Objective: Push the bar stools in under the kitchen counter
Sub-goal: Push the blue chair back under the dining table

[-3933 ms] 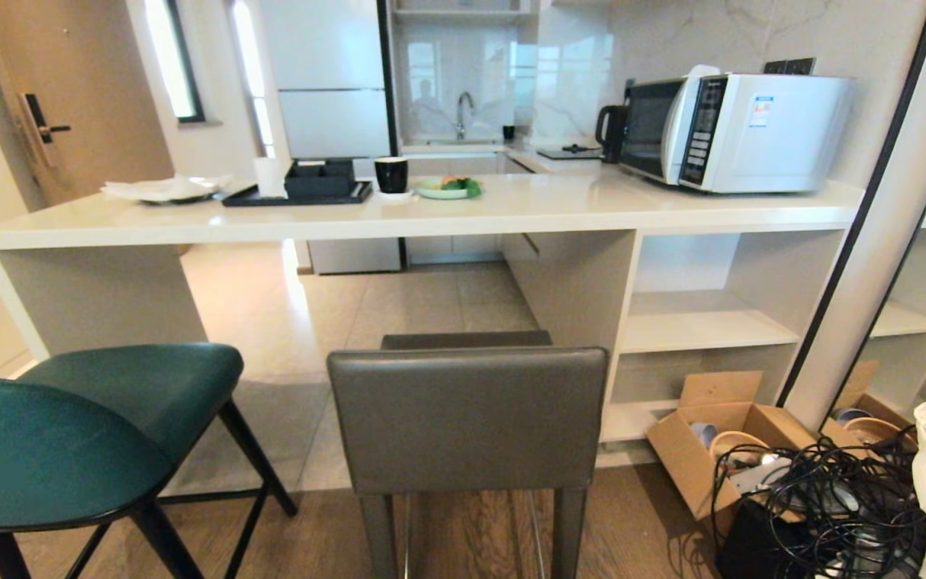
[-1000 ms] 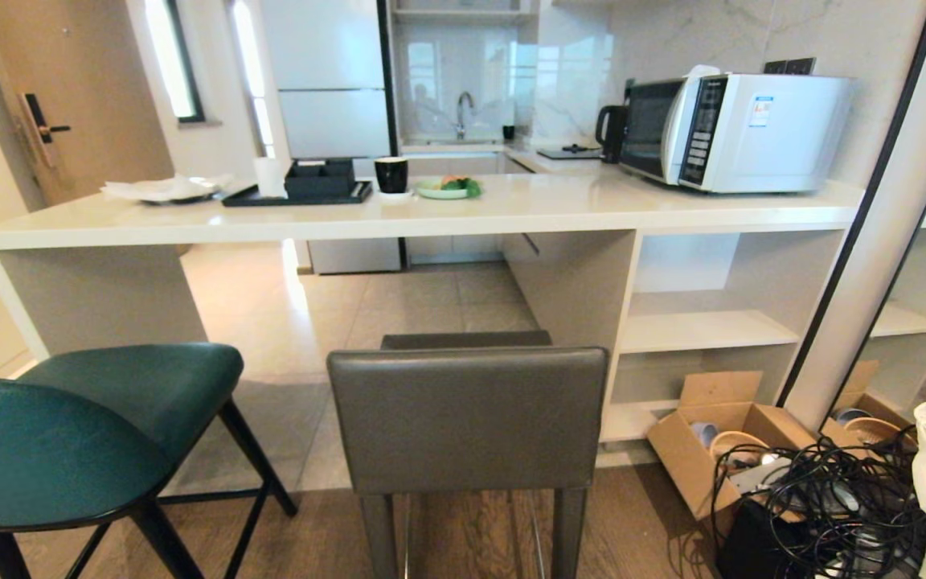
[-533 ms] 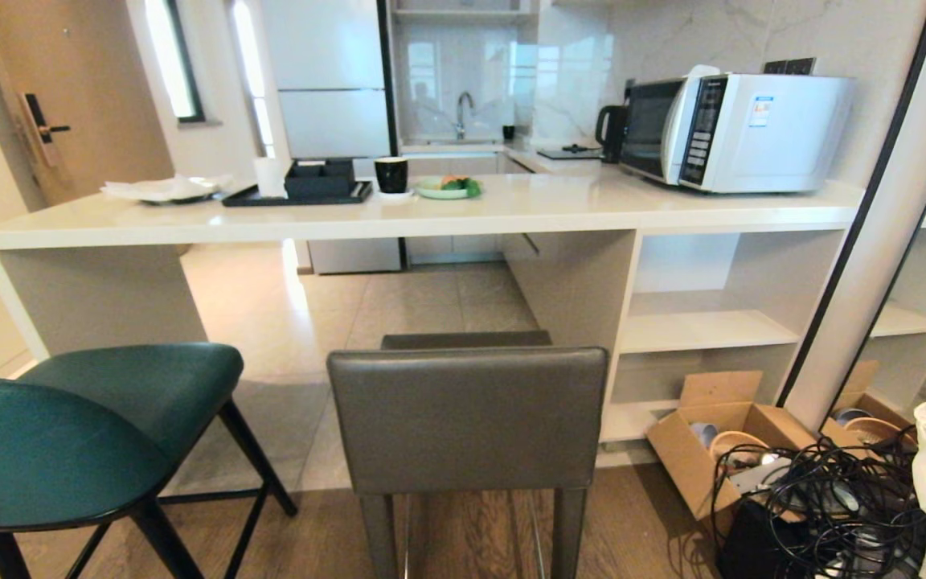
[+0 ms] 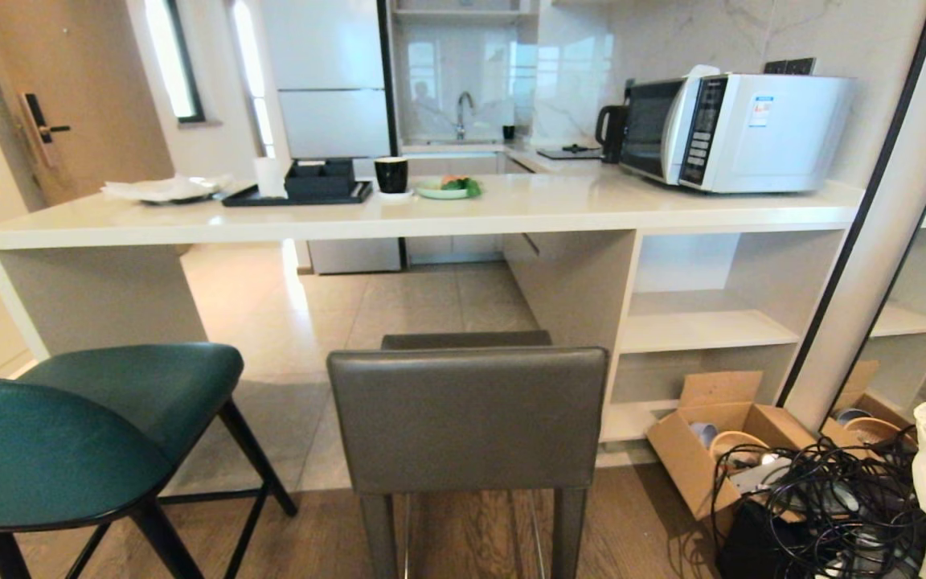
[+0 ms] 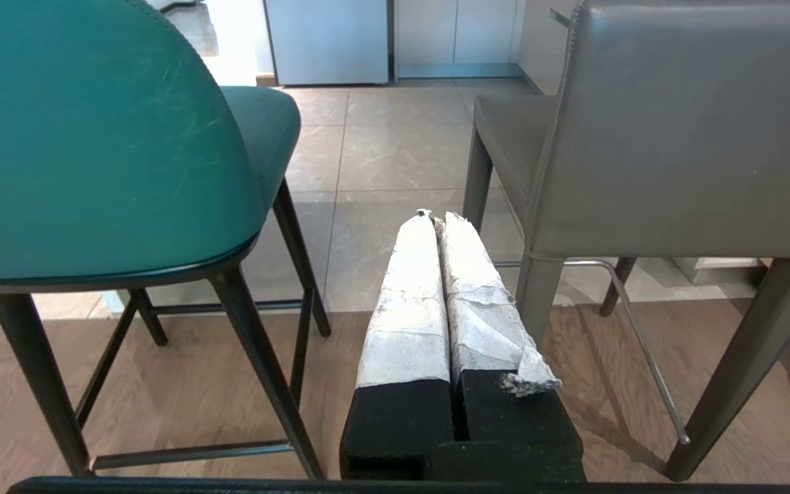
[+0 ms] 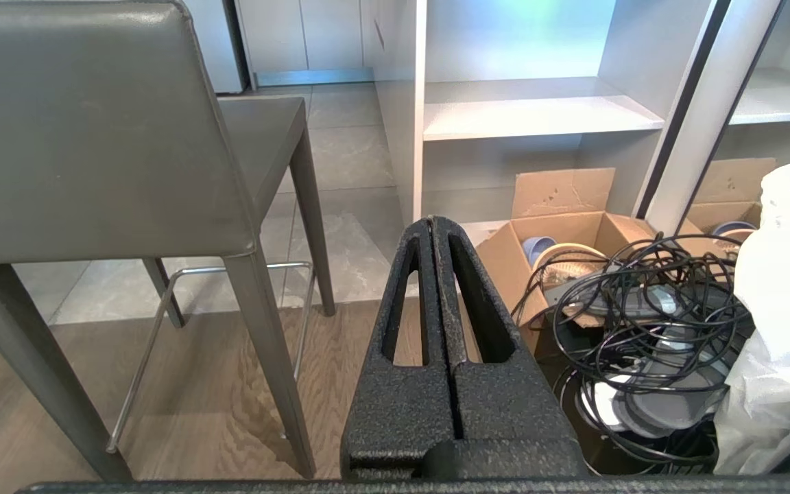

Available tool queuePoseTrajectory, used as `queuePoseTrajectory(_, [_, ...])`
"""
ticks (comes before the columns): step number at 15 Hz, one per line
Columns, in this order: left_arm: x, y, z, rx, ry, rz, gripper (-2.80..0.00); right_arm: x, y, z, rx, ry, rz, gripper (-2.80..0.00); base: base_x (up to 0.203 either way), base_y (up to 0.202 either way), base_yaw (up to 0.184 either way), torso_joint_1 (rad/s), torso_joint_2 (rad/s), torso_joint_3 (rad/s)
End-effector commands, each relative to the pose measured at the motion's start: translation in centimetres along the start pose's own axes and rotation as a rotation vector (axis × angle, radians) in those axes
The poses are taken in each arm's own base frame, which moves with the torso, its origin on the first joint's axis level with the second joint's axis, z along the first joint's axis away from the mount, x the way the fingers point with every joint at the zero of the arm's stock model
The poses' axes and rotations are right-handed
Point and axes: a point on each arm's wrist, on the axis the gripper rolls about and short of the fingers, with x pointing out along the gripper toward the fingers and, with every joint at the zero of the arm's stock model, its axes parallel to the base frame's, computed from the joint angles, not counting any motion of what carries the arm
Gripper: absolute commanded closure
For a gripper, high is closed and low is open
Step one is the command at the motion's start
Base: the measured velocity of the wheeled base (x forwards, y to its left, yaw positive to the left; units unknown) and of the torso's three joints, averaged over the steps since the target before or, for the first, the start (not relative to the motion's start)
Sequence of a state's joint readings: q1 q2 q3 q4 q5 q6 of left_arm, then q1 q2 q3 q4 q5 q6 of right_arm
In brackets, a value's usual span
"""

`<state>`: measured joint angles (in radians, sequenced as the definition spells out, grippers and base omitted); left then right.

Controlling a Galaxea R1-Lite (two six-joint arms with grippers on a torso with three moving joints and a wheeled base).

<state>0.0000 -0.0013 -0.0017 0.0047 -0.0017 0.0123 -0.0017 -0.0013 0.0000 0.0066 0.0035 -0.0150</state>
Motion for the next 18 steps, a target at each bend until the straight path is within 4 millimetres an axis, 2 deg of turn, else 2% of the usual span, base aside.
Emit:
queuePoseTrajectory(1, [0.01,0.00,0.00,0.000,0.001,0.000,0.00,0.02,0.00,-0.07,-0.005,0.005,-0.002,0.00,0.000,0.000,0.000,0.000,0.00,0.000])
queuePoseTrajectory(5, [0.00,-0.01,-0.07,0.013,0.006,0.000,0.00,0.02,0.04,-0.11,-0.101,0.009,0.019,0.00,0.000,0.000,0.000,0.000,0.00,0.000])
queuePoseTrajectory(7, [0.00,-0.03,-0.05,0.099,0.004,-0.008,0.00,0.02,0.14,-0.11,-0.181,0.004,0.062,0.00,0.000,0.000,0.000,0.000,0.00,0.000])
queuePoseTrajectory(12, [0.00,-0.03,-0.05,0.103,0.004,-0.009,0.00,0.02,0.14,-0.13,-0.175,0.005,0.064,0.00,0.000,0.000,0.000,0.000,0.00,0.000])
queuePoseTrajectory(18, [0.00,-0.03,-0.06,0.081,0.004,-0.009,0.00,0.01,0.11,-0.07,-0.071,0.006,0.048,0.00,0.000,0.000,0.000,0.000,0.00,0.000])
